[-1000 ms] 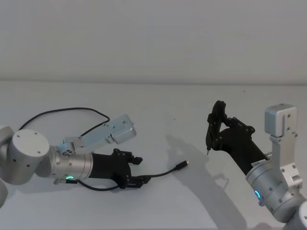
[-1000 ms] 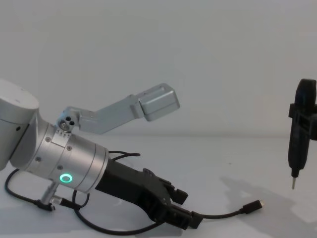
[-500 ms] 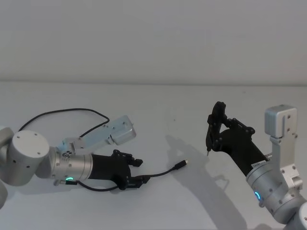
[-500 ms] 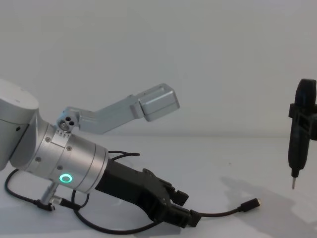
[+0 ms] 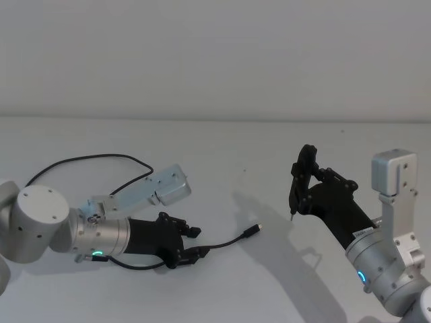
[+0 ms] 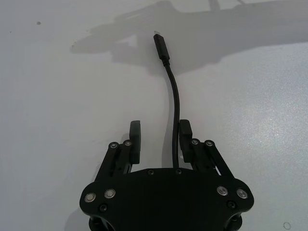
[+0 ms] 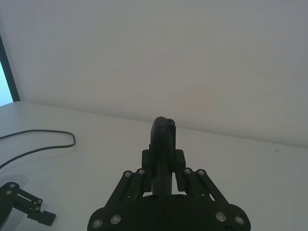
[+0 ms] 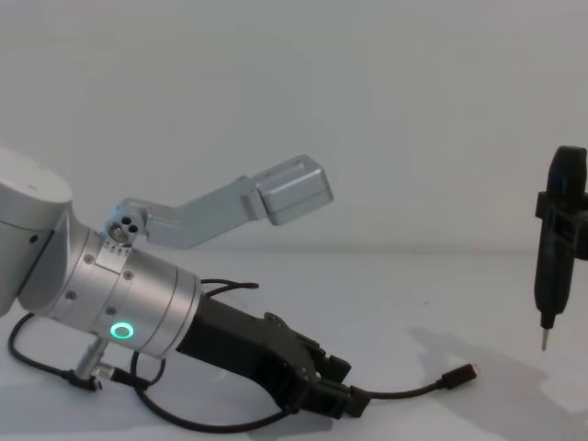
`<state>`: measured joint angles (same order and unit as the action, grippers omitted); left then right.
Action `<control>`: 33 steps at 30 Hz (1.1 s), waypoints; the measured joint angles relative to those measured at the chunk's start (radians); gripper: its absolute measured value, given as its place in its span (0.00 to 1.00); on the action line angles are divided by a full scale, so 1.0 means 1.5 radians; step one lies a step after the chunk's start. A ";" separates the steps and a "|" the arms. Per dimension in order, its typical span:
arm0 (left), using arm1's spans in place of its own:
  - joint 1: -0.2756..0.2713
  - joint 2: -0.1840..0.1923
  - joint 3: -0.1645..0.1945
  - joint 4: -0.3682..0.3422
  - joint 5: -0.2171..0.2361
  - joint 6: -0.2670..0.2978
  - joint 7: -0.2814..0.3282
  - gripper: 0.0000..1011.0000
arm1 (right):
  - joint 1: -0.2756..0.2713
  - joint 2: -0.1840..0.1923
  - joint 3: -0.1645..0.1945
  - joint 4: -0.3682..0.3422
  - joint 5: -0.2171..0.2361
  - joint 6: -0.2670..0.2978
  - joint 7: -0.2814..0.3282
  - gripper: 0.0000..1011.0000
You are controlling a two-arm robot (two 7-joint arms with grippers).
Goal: Pick up the data cable with the one hand.
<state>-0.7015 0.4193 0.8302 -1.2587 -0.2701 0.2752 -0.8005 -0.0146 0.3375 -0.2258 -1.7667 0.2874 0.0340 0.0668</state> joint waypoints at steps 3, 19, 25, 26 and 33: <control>0.000 0.000 0.000 0.000 0.000 0.000 0.000 0.42 | 0.000 0.000 0.000 0.000 0.000 0.000 0.000 0.27; 0.000 0.000 0.000 0.000 0.000 0.000 0.000 0.32 | 0.000 0.000 0.000 0.000 0.000 0.000 0.000 0.27; 0.000 0.000 0.000 0.000 0.000 0.000 0.000 0.29 | 0.000 0.000 0.000 0.000 0.000 0.000 0.000 0.27; 0.000 0.000 0.000 0.000 0.000 0.000 0.000 0.28 | 0.000 0.000 0.000 0.000 0.000 0.000 0.000 0.27; 0.000 0.000 0.000 0.000 0.000 0.000 0.000 0.23 | 0.000 0.000 0.000 0.000 0.000 0.000 0.000 0.27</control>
<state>-0.7014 0.4194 0.8302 -1.2587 -0.2696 0.2751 -0.8006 -0.0147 0.3375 -0.2258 -1.7667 0.2873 0.0341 0.0668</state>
